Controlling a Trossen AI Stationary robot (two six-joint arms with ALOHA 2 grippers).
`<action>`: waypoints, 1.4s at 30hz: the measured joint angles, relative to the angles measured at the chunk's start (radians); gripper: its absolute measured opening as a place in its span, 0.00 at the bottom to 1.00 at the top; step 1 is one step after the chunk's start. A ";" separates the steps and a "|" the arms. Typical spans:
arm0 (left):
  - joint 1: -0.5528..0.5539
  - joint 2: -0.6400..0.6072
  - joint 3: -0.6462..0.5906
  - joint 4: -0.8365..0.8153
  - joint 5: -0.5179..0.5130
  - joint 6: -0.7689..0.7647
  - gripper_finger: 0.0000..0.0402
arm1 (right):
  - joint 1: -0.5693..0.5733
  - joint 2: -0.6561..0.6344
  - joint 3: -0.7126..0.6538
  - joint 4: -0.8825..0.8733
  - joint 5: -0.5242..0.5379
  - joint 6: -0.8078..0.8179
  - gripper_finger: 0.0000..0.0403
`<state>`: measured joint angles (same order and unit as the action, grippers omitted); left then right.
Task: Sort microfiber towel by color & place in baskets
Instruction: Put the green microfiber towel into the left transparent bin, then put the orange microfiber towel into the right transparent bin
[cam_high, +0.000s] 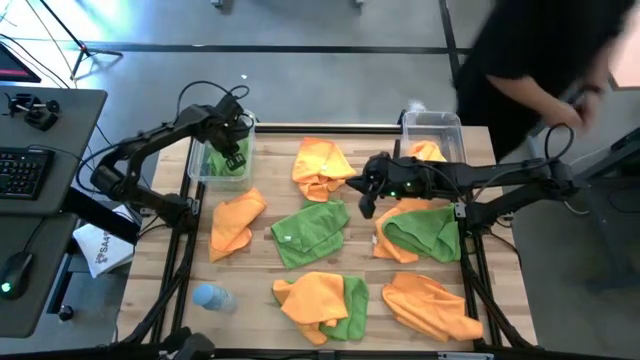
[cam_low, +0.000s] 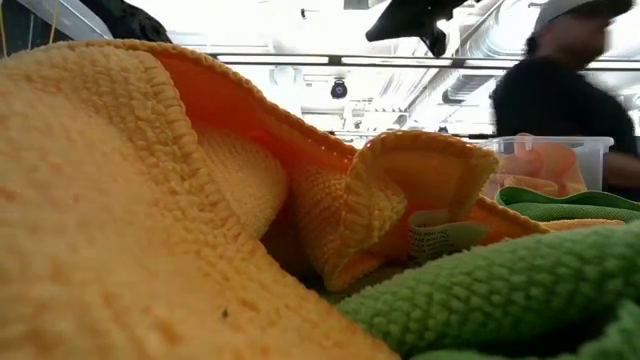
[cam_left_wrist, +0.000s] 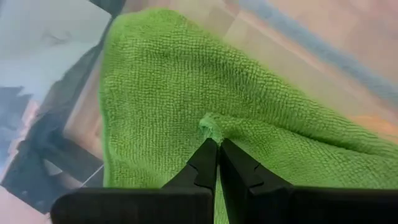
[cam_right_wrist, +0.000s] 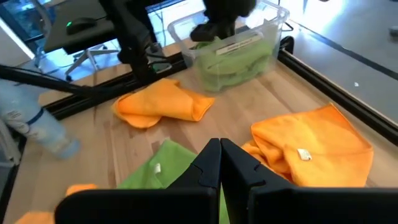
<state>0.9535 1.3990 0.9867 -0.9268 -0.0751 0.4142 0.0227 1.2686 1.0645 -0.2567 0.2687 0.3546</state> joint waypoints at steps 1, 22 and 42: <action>0.000 -0.009 0.000 0.000 0.000 0.006 0.00 | 0.000 0.005 0.000 0.000 0.012 0.009 0.00; -0.014 -0.315 0.000 -0.003 -0.051 -0.050 0.22 | -0.002 0.029 0.000 -0.006 0.053 0.048 0.00; -0.830 -0.516 0.002 0.011 -0.143 -0.735 0.01 | 0.100 0.029 0.000 -0.121 0.019 0.048 0.00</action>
<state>0.1230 0.8832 0.9882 -0.9160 -0.2180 -0.3203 0.1224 1.2980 1.0649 -0.3775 0.2872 0.4031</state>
